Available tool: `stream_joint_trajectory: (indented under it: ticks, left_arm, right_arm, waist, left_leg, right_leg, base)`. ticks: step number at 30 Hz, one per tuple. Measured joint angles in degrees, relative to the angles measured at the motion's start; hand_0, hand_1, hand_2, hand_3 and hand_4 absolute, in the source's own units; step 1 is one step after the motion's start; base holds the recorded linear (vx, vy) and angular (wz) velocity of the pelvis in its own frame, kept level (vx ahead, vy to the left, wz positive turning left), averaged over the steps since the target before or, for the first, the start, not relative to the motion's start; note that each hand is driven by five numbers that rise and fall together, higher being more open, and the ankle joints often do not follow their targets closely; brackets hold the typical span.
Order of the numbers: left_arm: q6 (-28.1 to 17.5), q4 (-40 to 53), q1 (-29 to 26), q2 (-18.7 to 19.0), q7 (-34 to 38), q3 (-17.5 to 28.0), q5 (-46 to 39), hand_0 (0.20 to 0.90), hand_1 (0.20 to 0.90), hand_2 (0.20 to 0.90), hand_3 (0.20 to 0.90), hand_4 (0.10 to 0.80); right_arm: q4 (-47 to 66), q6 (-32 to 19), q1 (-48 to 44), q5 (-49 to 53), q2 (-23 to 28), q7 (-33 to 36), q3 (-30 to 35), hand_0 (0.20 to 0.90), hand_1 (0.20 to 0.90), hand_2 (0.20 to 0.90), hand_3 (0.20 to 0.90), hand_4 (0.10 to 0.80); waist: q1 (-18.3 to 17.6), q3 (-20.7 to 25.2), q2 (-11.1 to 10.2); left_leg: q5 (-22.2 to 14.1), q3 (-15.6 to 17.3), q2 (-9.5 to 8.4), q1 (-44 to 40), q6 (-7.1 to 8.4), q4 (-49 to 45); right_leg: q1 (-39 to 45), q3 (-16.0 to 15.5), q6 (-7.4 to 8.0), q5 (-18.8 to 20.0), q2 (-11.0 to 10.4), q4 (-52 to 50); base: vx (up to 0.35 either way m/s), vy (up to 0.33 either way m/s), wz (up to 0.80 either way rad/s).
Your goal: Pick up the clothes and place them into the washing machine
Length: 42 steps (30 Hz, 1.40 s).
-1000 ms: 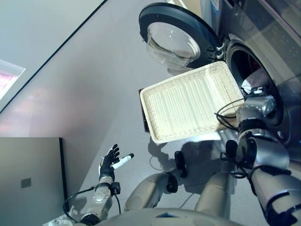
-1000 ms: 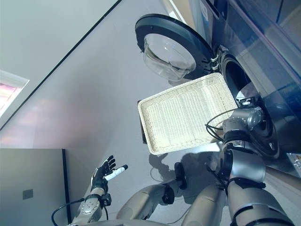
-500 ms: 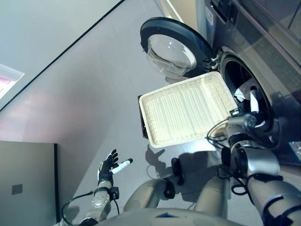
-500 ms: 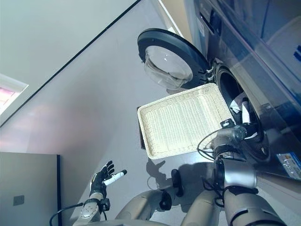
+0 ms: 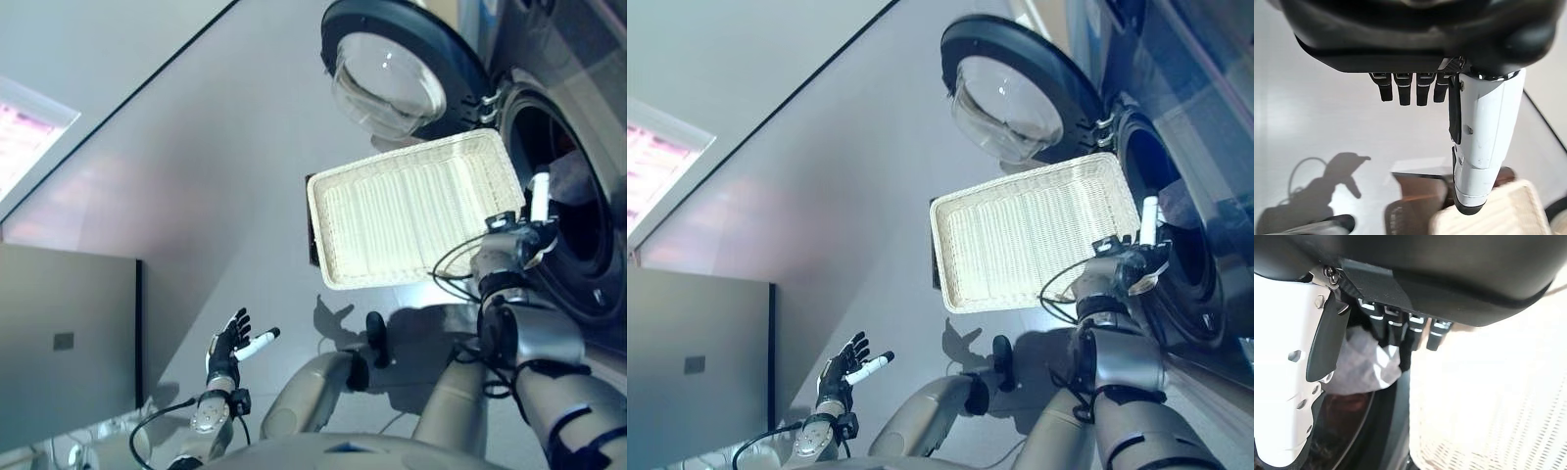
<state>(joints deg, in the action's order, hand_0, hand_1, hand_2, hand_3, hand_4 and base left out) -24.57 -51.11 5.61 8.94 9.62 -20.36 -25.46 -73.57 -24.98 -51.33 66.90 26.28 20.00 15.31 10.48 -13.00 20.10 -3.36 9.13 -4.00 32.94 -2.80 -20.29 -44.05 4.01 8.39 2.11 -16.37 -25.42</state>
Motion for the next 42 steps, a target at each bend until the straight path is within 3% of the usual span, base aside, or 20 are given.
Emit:
stream_joint_trajectory:
  ticks: [6,10,14,18,22,25,28,32,38,42]
  left_arm:
    - [1.6,0.1,1.3,-0.1,-0.6,-0.2,0.0,0.900,0.900,0.900,0.900,0.800]
    - [1.7,1.6,2.2,-0.2,-1.3,-0.2,0.0,0.900,0.900,0.900,0.900,0.800]
    - [1.7,3.7,2.0,-0.4,-2.2,-0.3,0.1,0.900,0.900,0.900,0.900,0.800]
    - [1.7,4.4,1.8,-0.3,-2.3,-0.2,0.1,0.900,0.900,0.900,0.900,0.800]
    - [1.7,4.9,2.1,0.0,-2.5,-0.2,0.0,0.900,0.900,0.900,0.900,0.800]
    - [1.6,5.5,2.0,0.1,-2.7,-0.1,-0.3,0.900,0.900,0.900,0.900,0.800]
    - [1.6,5.6,1.7,0.1,-3.4,-0.1,-1.3,0.900,0.900,0.900,0.900,0.800]
    - [1.7,5.5,1.8,0.1,-4.0,-0.1,-2.5,0.900,0.900,0.900,0.900,0.800]
    - [1.6,5.5,1.7,-0.3,-5.0,-0.1,-3.7,0.900,0.900,0.900,0.900,0.800]
    - [1.8,5.0,1.6,-0.4,-5.4,0.0,-3.7,0.900,0.900,0.900,0.900,0.800]
  right_arm:
    - [-1.2,0.0,-4.7,-1.5,4.1,0.6,-4.1,0.900,0.900,0.900,0.900,0.800]
    - [-2.0,0.1,-5.3,0.2,3.5,-1.1,-4.0,0.900,0.900,0.900,0.900,0.800]
    - [-1.4,-0.3,-5.4,6.4,4.6,-4.0,-0.6,0.900,0.900,0.900,0.900,0.800]
    - [-0.8,-2.8,-5.7,13.0,5.2,-6.0,3.5,0.900,0.900,0.900,0.900,0.800]
    - [2.3,-4.0,-7.8,17.0,6.9,-6.5,3.0,0.900,0.900,0.900,0.900,0.800]
    - [8.8,-4.1,-8.7,18.6,8.3,-7.9,1.1,0.900,0.900,0.900,0.900,0.800]
    - [11.6,-6.1,-8.9,19.2,8.7,-13.2,-1.2,0.900,0.900,0.900,0.900,0.800]
    - [11.4,-6.3,-8.9,20.4,8.4,-13.8,-1.2,0.900,0.900,0.900,0.900,0.800]
    - [6.7,-6.0,-8.8,22.9,5.3,-15.3,2.1,0.900,0.900,0.900,0.900,0.800]
    - [-0.2,-3.1,-8.0,22.3,4.3,-16.2,2.8,0.900,0.900,0.900,0.900,0.800]
  waist:
    - [-0.1,-2.6,0.3]
    - [0.0,-2.5,0.5]
    - [1.2,-2.2,1.0]
    - [2.4,-1.3,2.1]
    - [3.4,0.7,4.6]
    - [4.4,1.1,5.1]
    - [4.3,1.0,5.1]
    - [4.3,0.9,4.9]
    - [2.7,0.3,4.2]
    - [1.6,0.6,2.9]
  left_leg:
    - [-0.9,-0.7,1.12,3.7,0.73,-3.8]
    - [-0.9,-1.5,1.29,3.3,1.45,-3.0]
    - [-0.6,-1.7,1.09,3.2,2.41,-3.1]
    - [-0.1,-1.7,0.64,2.5,2.42,-2.8]
    - [-0.9,-1.5,0.20,2.4,2.74,-2.8]
    - [-1.0,-0.7,0.25,2.4,2.63,-3.1]
    - [-1.3,-0.1,0.23,2.4,2.67,-2.8]
    - [-1.7,1.2,0.27,1.5,1.98,-2.2]
    - [-2.0,1.8,0.21,-3.1,1.42,0.6]
    - [-2.0,1.4,0.23,-4.7,1.44,1.6]
  right_leg:
    - [-4.0,0.8,-1.10,-1.4,1.4,-4.6]
    - [-4.7,1.2,-1.73,-2.1,2.2,-5.9]
    - [-5.9,1.6,-2.37,-3.3,2.4,-7.9]
    - [-6.6,1.8,-3.12,-4.8,2.0,-10.4]
    - [-7.9,2.6,-2.78,-6.7,1.6,-12.6]
    - [-8.6,3.6,-2.87,-6.8,2.1,-13.0]
    - [-8.8,4.1,-2.68,-6.3,2.6,-12.2]
    - [-8.0,5.3,-1.90,-5.6,3.0,-10.4]
    - [-3.8,5.9,-1.04,-4.7,3.2,-7.6]
    - [-2.3,5.4,-1.04,-5.4,3.1,-7.3]
  base:
    - [0.047,-0.003,0.03]
    - [0.063,0.031,-0.06]
    - [0.041,0.008,-0.02]
    - [0.031,0.022,0.09]
    - [0.026,0.006,0.01]
    - [0.001,0.017,-0.14]
    - [0.056,0.026,-0.09]
    - [0.041,0.027,-0.19]
    - [0.012,0.009,-0.15]
    - [-0.003,-0.001,-0.02]
